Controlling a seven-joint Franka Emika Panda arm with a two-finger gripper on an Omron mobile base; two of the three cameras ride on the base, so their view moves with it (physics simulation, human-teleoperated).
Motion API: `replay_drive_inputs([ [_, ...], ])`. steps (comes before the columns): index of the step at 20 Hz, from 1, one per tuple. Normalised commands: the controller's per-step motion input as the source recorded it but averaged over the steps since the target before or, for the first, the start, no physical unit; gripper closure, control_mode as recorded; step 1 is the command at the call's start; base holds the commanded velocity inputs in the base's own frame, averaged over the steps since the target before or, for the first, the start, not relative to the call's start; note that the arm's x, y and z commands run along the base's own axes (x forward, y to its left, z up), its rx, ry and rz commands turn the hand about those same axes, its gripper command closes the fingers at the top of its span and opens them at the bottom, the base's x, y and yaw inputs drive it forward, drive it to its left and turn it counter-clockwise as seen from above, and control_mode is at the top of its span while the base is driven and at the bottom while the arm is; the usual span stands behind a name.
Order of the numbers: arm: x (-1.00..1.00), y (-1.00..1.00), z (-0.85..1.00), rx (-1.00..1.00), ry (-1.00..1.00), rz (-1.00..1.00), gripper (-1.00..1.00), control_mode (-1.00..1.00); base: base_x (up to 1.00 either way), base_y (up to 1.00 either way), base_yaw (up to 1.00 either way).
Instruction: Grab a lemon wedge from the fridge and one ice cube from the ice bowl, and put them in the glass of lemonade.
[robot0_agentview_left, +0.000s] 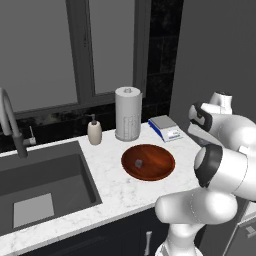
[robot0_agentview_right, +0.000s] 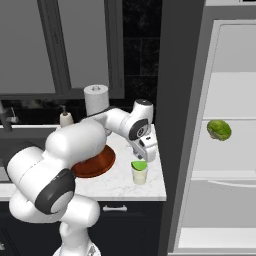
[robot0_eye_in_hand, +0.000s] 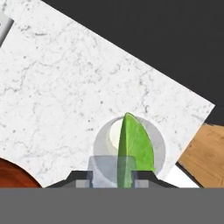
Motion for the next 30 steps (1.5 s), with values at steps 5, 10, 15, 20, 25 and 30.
replay_drive_inputs([
  [5,0.00,0.00,-0.03,0.00,0.00,-0.09,1.00,-1.00,0.00,0.00,0.00],
  [10,0.00,0.00,-0.01,0.00,0.00,-0.11,1.00,-1.00,0.00,0.00,0.00],
  [15,0.00,0.00,-0.01,0.00,0.00,-0.06,1.00,-1.00,0.00,0.00,0.00],
  [20,0.00,0.00,0.00,0.00,0.00,-0.04,-1.00,-1.00,0.00,0.00,0.00],
  [25,0.00,0.00,0.00,0.00,0.00,0.00,-1.00,-1.00,0.00,0.00,0.00],
  [30,0.00,0.00,0.00,0.00,0.00,0.00,-1.00,-1.00,0.00,0.00,0.00],
])
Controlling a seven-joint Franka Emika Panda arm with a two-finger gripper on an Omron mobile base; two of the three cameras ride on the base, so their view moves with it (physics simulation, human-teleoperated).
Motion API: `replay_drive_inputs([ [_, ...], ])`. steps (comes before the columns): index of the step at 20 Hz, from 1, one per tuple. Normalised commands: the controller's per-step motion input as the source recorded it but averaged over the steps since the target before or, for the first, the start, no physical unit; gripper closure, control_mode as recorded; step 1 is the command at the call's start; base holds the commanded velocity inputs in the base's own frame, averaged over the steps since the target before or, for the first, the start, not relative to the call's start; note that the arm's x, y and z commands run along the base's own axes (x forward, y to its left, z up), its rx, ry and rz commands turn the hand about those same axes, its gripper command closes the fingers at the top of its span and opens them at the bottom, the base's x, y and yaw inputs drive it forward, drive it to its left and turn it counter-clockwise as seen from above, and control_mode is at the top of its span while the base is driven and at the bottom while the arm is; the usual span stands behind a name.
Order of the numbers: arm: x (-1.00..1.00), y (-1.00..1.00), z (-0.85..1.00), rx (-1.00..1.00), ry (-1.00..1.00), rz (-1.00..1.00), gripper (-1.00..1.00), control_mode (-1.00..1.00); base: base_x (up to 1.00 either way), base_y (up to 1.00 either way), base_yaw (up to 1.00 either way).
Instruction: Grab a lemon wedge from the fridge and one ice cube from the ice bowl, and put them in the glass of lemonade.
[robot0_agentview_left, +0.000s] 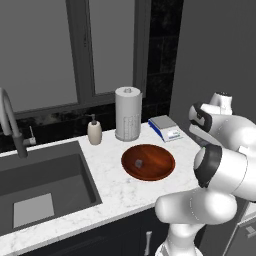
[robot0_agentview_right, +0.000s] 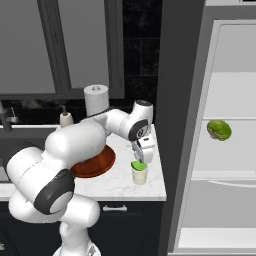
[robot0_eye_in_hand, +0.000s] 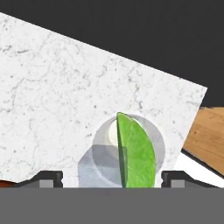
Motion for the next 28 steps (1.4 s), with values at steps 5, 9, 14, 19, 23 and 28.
replay_drive_inputs([
  [5,0.00,0.00,0.00,0.00,0.00,0.00,-1.00,-1.00,0.00,0.00,0.00],
  [9,-0.12,0.00,0.00,0.00,-0.01,0.00,-1.00,-1.00,0.00,0.00,0.00],
  [14,-0.56,0.00,0.02,0.00,-0.14,0.00,-1.00,-1.00,0.00,0.00,0.00],
  [19,-0.51,0.04,0.06,0.00,-0.14,0.02,-1.00,-1.00,0.00,0.00,0.00],
  [23,-0.04,0.17,0.03,0.00,-0.02,0.02,-1.00,-1.00,0.00,0.00,0.00],
  [28,-0.04,0.20,0.18,0.00,-0.03,0.03,-1.00,-1.00,0.00,0.00,0.00],
])
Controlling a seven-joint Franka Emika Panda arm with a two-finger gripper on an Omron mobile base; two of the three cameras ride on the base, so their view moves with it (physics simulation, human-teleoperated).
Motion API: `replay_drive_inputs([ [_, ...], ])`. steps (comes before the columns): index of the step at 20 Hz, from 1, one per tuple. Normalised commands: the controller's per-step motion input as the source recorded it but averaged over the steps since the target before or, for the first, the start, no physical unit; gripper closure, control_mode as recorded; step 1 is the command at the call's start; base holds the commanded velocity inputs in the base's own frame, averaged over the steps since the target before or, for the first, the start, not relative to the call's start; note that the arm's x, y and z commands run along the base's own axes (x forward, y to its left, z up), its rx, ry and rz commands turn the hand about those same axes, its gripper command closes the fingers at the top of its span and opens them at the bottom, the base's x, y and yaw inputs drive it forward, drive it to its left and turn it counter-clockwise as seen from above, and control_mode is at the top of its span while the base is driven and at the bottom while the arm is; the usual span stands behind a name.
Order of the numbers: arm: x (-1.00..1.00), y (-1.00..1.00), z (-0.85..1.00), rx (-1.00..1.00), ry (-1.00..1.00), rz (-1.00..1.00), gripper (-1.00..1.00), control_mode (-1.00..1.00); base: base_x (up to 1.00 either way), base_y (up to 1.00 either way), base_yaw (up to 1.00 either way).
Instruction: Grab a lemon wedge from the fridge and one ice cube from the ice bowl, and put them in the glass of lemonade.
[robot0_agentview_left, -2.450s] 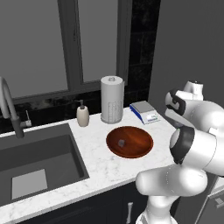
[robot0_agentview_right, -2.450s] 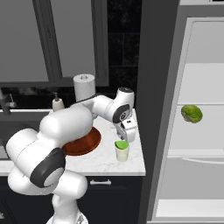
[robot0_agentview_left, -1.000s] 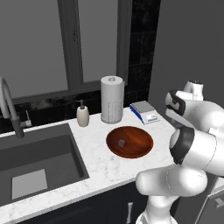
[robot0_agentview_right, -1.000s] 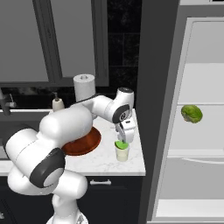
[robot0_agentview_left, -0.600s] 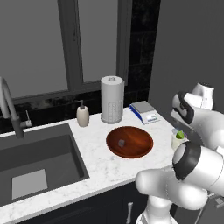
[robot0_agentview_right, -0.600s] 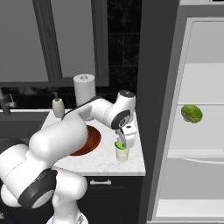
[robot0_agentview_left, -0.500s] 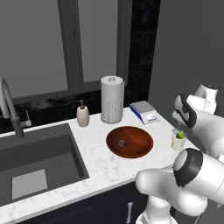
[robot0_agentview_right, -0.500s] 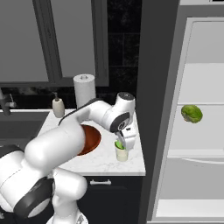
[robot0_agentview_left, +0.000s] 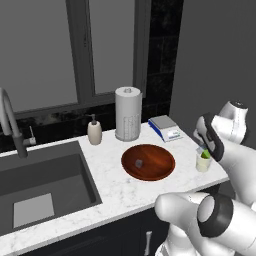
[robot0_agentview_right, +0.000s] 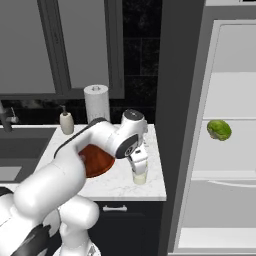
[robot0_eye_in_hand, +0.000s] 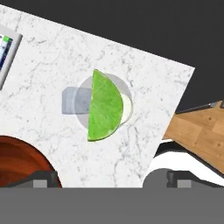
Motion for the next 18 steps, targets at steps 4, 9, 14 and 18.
replay_drive_inputs([
  [4,-0.13,-0.03,0.24,0.07,-0.04,0.01,-1.00,-1.00,0.00,0.00,0.00],
  [9,-0.14,-0.01,0.28,0.09,-0.09,0.00,-1.00,-1.00,0.00,0.00,0.00],
  [14,-0.47,0.03,0.41,0.12,-0.26,0.01,-1.00,-1.00,0.00,0.00,0.00],
  [18,-0.60,0.57,0.41,0.03,-0.27,0.12,-1.00,-1.00,0.00,0.00,0.00],
])
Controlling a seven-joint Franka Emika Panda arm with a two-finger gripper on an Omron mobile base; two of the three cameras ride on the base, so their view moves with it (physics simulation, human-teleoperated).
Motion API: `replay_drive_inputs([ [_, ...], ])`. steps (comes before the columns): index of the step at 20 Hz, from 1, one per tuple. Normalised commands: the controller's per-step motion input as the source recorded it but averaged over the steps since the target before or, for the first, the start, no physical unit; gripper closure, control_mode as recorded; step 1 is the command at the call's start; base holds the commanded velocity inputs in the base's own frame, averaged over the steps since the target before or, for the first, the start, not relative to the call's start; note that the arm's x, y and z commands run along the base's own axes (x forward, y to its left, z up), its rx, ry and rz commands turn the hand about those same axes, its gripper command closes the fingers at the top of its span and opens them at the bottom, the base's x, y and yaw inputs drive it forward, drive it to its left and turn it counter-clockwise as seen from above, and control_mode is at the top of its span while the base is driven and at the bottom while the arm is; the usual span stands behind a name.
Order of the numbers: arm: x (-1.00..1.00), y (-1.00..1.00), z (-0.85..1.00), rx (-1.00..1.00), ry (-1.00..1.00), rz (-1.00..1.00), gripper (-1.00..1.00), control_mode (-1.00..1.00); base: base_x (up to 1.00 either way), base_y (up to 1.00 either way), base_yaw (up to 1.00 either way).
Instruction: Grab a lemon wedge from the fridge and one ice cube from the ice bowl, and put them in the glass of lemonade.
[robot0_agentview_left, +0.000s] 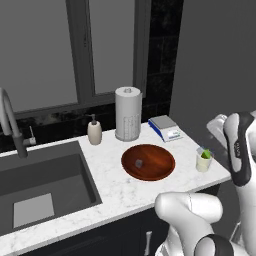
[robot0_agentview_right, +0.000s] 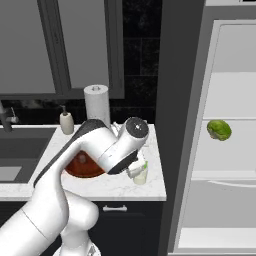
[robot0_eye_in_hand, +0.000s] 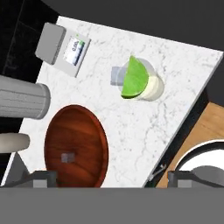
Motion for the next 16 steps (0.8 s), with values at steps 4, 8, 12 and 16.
replay_drive_inputs([
  [4,-0.28,0.79,0.47,0.00,-0.30,0.18,-1.00,-1.00,0.00,0.00,0.00],
  [8,-0.20,0.65,0.37,0.00,-0.27,0.13,-1.00,-1.00,0.00,0.00,0.00],
  [12,-0.68,0.97,0.56,-0.03,-0.23,0.17,-1.00,-1.00,0.00,0.00,0.00],
  [16,-0.71,0.92,0.98,-0.23,-0.22,0.13,-1.00,-1.00,0.00,0.00,0.00],
])
